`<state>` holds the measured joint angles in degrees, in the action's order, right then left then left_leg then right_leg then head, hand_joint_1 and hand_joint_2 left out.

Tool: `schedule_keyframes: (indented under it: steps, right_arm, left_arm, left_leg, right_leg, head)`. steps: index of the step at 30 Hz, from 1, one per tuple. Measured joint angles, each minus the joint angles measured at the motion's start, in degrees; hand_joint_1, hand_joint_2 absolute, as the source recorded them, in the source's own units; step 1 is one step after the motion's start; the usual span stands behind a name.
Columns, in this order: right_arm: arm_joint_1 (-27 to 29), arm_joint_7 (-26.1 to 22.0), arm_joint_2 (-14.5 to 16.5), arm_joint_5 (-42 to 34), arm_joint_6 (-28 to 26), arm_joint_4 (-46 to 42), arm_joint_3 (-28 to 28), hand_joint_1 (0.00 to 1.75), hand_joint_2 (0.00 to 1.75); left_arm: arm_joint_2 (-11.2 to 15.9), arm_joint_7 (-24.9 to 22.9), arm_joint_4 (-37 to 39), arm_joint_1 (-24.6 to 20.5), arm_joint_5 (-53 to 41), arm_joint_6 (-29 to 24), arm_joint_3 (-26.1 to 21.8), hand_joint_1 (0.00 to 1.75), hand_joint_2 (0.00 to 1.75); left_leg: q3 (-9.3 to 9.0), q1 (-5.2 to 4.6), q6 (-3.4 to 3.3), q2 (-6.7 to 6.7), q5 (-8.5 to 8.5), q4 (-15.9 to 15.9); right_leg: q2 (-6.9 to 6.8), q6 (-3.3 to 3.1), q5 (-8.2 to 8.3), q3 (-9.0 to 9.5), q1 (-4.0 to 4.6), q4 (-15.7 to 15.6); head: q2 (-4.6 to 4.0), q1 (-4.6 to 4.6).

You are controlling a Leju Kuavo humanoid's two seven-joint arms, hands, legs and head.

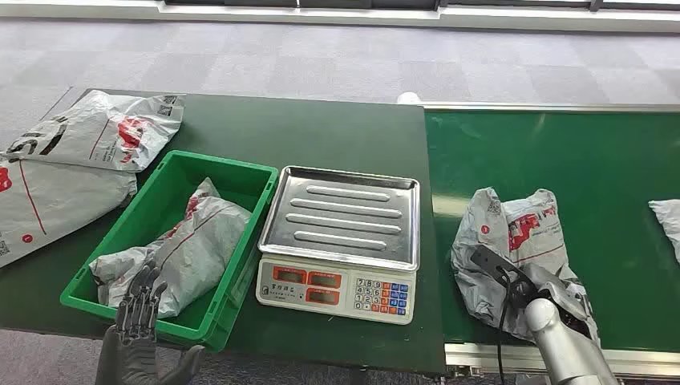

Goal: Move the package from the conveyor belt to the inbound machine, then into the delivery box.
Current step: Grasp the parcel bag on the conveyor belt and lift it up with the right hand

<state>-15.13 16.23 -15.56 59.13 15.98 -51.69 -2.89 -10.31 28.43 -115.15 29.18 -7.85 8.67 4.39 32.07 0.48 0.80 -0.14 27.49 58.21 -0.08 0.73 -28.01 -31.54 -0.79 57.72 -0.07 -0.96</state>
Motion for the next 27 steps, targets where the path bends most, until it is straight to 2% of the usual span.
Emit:
schedule_keyframes:
  steps: [5, 10, 13, 16, 18, 21, 27]
  right_arm:
    - [0.4, 0.4, 0.1, 0.2, -0.8, -0.2, 0.0, 1.75, 1.75]
    - [2.6, 1.6, 1.2, -0.1, -6.7, -5.5, -1.8, 1.75, 1.75]
    - [4.2, 1.1, 2.4, -1.5, -14.0, -12.5, -3.8, 1.75, 1.75]
    - [5.5, -2.8, 3.8, -4.0, -24.9, -21.7, -5.7, 1.75, 1.75]
    - [6.1, -5.7, 4.4, -5.6, -29.4, -27.2, -6.4, 1.75, 1.75]
    - [7.1, -7.1, 5.1, -6.5, -31.2, -32.4, -7.0, 1.75, 1.75]
    - [8.3, -7.5, 5.7, -6.8, -31.6, -36.4, -7.6, 1.75, 1.75]
  left_arm:
    - [-0.3, 0.0, 0.0, -0.3, -0.3, 0.8, 0.0, 0.0, 1.75]
    - [-1.9, -0.2, -0.4, -0.2, -1.3, 4.7, -0.9, 0.0, 1.75]
    - [-3.6, -0.1, -1.0, -0.1, -2.1, 7.4, -2.4, 0.0, 1.75]
    - [-5.4, 0.7, -1.5, -0.1, -2.9, 9.3, -3.9, 0.0, 1.75]
    - [-6.3, 1.2, -1.6, -0.1, -3.4, 9.7, -4.5, 0.0, 1.75]
    - [-7.1, 1.7, -1.5, -0.2, -3.7, 9.8, -4.8, 0.0, 1.75]
    - [-7.7, 1.8, -1.5, -0.2, -3.8, 9.8, -5.3, 0.0, 1.75]
  left_leg:
    - [0.02, 0.0, 0.0, -0.02, 0.0, 0.0]
    - [0.21, -0.02, -0.01, -0.15, -0.01, 0.0]
    - [0.27, -0.05, 0.0, -0.15, -0.01, 0.0]
    - [0.26, -0.06, 0.01, -0.15, -0.02, 0.0]
    - [0.25, -0.05, 0.01, -0.15, -0.02, 0.0]
    - [0.26, -0.05, 0.01, -0.14, -0.01, 0.0]
    - [0.26, -0.05, 0.01, -0.13, -0.02, 0.0]
  right_leg:
    - [-0.01, 0.0, 0.0, 0.0, 0.0, 0.0]
    - [-0.12, 0.01, 0.0, -0.06, -0.02, 0.0]
    - [-0.11, 0.01, 0.0, -0.13, -0.04, 0.0]
    - [-0.1, 0.01, 0.0, -0.19, -0.04, 0.0]
    - [-0.1, 0.0, -0.01, -0.2, -0.01, 0.0]
    - [-0.09, 0.0, -0.02, -0.21, -0.01, 0.0]
    - [-0.08, 0.01, -0.01, -0.21, -0.03, 0.0]
  head:
    - [0.0, 0.0]
    - [0.0, 0.0]
    - [0.0, 0.0]
    - [0.0, 0.0]
    - [0.0, 0.0]
    - [0.0, 0.0]
    - [0.0, 0.0]
